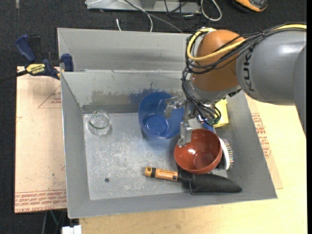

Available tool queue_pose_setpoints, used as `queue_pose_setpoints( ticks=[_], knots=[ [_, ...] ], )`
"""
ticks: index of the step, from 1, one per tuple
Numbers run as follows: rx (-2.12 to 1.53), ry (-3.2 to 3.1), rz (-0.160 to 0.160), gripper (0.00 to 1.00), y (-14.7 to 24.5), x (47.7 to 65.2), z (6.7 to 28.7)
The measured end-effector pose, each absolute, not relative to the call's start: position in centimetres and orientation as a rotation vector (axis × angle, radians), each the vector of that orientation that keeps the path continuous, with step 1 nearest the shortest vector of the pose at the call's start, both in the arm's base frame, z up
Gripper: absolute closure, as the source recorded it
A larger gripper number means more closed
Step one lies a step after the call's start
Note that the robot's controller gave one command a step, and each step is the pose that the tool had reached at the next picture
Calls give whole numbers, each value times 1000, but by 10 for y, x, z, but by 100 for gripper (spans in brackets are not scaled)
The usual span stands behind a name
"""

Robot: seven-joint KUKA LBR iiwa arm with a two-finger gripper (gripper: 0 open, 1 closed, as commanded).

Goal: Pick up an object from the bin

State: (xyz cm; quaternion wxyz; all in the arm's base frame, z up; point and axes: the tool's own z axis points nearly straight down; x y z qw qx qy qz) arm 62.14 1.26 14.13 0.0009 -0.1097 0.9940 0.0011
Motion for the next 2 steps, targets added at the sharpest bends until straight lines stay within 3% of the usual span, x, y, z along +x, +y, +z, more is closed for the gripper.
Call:
queue_pose_setpoints(
  ticks=[1,2],
  knots=[
    [-338,3114,2,0,6,640,139],
    [-667,3066,5,0,14,627,94]
  ],
)
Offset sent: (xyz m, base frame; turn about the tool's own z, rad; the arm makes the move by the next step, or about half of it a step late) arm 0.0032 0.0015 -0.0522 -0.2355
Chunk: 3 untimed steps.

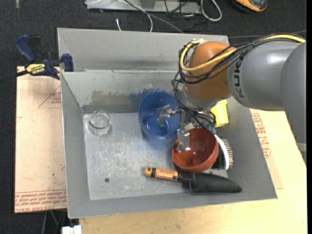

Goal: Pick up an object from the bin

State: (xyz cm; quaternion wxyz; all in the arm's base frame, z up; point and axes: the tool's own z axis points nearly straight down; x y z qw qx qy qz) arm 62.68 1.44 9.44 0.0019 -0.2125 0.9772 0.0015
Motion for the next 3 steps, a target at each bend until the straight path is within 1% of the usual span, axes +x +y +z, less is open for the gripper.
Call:
queue_pose_setpoints(
  ticks=[1,2,3],
  knots=[
    [-691,3055,2,0,24,650,97],
    [-552,3092,5,100,-64,634,74],
    [-551,3092,6,100,-64,634,73]
  ],
)
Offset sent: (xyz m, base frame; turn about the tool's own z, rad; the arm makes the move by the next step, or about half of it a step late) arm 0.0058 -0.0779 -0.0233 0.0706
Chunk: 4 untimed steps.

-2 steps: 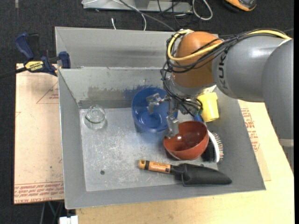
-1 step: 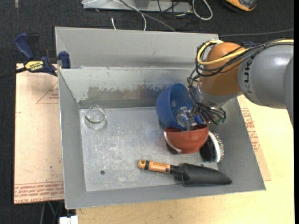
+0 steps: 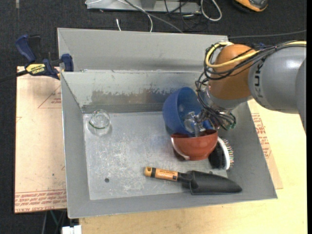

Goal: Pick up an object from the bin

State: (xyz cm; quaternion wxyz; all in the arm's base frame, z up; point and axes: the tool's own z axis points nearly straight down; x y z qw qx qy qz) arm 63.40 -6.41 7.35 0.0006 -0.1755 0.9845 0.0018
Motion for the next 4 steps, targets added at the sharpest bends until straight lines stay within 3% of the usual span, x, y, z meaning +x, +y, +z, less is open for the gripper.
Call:
queue_pose_setpoints(
  ticks=[4],
  knots=[
    [-551,3091,7,100,-64,634,73]
  ],
)
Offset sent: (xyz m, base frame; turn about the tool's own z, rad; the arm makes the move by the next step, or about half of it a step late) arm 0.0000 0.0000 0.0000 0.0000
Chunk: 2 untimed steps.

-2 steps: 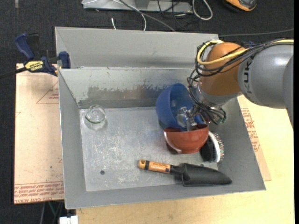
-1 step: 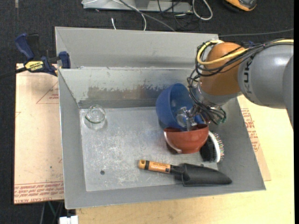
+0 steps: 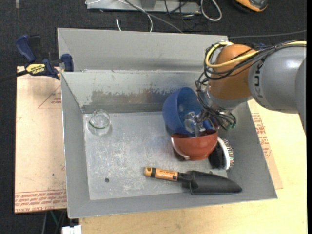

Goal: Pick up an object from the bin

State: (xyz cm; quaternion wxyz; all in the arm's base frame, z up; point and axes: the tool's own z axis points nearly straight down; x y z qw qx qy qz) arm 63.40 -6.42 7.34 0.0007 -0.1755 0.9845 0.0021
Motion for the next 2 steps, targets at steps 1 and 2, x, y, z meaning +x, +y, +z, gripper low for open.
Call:
queue_pose_setpoints(
  ticks=[1,2],
  knots=[
    [-1045,2952,5,0,-51,651,106],
    [-1045,2957,9,100,-52,650,104]
  ],
)
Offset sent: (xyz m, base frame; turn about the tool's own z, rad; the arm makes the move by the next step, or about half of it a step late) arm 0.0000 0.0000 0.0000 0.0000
